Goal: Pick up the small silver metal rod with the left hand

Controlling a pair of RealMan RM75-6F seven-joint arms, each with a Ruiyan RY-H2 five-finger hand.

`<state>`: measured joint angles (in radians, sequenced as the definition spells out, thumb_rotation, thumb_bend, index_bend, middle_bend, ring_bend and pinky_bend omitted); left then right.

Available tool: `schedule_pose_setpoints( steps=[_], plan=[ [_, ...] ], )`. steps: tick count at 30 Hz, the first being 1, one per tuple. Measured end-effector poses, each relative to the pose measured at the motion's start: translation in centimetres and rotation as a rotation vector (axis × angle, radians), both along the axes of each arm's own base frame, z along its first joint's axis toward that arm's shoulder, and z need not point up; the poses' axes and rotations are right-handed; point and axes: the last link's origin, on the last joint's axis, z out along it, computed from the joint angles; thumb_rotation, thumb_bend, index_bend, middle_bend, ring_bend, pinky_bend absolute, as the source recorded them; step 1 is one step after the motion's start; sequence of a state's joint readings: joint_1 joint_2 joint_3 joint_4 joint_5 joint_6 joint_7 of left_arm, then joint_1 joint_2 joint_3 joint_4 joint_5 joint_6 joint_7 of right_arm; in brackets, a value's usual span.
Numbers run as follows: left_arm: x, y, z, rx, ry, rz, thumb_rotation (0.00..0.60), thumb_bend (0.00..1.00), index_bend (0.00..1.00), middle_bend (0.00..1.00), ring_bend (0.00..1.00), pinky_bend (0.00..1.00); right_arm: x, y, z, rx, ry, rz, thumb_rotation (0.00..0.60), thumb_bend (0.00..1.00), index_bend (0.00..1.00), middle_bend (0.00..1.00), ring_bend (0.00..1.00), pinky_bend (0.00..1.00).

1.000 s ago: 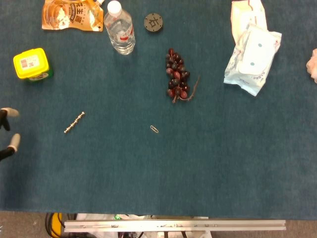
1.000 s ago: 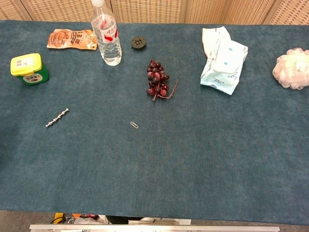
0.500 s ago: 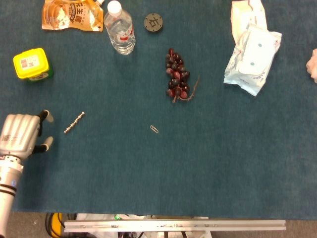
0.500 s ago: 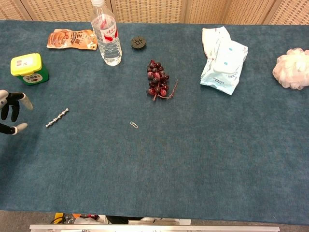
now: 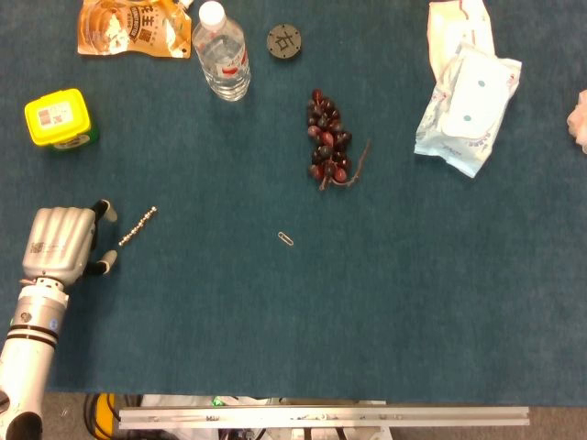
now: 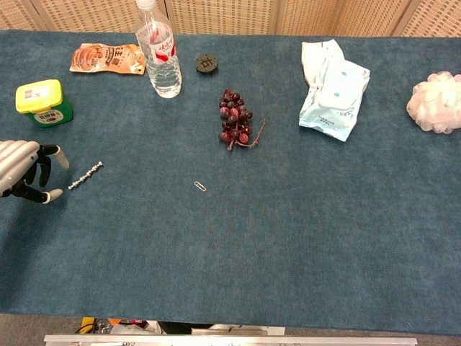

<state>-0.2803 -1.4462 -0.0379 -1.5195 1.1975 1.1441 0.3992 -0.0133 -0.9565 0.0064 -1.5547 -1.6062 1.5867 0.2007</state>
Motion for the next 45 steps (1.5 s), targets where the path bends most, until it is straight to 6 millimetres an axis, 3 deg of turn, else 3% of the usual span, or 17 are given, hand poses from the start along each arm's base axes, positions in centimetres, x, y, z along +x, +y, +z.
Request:
schedule_pose_setpoints(
  steps=[12,26,45],
  plan=[
    [0.3,0.9,-1.5,0.004,-0.01,-0.017,0.6,0.21,0.36,0.66,0.65,0.71,-0.1,0.3,0.3,-0.009,0.002,-0.007,0.6,0.28,0.39,0.41,0.33,0.41],
    [0.0,2.0,-1.9,0.033,0.046,-0.027,0.6,0.21,0.35,0.67,0.65,0.71,-0.2,0.7,0.5,-0.017,0.005,-0.011,0.6,0.28,0.39,0.41,0.34,0.41],
    [1.0,5.6,-2.6,0.064,0.071,-0.044,0.6,0.21,0.35,0.67,0.66,0.72,-0.3,1.1,0.8,-0.026,0.007,-0.02,0.6,0.28,0.39,0.41,0.34,0.41]
  ],
)
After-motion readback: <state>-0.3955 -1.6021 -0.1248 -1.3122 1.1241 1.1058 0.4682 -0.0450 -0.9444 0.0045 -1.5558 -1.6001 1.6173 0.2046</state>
